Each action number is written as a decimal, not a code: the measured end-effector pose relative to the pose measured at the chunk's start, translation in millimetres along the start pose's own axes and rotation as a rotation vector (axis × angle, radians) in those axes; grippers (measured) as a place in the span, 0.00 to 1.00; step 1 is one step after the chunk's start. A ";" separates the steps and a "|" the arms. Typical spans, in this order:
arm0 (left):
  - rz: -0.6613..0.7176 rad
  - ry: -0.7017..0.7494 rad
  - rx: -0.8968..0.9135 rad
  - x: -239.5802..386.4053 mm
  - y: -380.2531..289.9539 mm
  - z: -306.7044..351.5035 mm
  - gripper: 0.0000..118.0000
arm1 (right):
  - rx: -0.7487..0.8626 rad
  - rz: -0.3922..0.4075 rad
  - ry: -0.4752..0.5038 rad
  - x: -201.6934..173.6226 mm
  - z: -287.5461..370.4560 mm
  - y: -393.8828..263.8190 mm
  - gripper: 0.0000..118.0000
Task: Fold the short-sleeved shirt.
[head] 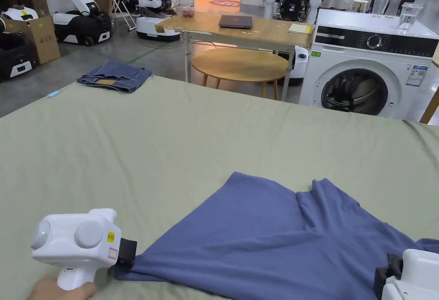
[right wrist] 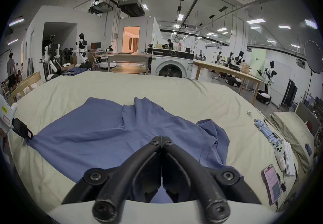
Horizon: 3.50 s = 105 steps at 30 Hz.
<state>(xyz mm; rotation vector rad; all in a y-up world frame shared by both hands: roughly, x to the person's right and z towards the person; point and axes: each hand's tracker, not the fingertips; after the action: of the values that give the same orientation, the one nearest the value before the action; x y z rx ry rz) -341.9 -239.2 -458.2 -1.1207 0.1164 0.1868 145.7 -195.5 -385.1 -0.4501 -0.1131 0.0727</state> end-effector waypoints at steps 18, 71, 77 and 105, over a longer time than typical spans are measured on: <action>-0.118 -0.030 0.066 16.1 -13.9 7.0 0.00 | -0.096 0.000 0.043 23.2 -49.2 30.8 0.00; -0.254 -0.212 0.703 98.9 204.4 235.3 0.00 | 0.158 -0.109 -0.077 173.9 -38.6 279.9 0.00; -0.259 -0.227 0.785 129.5 269.4 287.9 0.00 | 0.276 -0.104 -0.114 182.7 -3.0 340.9 0.00; -0.304 -0.147 0.868 143.3 321.0 279.1 0.00 | 0.359 -0.014 -0.204 172.5 -22.4 382.2 0.00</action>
<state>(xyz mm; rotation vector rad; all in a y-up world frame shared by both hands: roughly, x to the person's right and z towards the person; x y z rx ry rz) -268.5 161.0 -647.9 -0.2476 -0.1024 -0.0595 302.2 154.4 -556.4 -0.0819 -0.2979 0.1230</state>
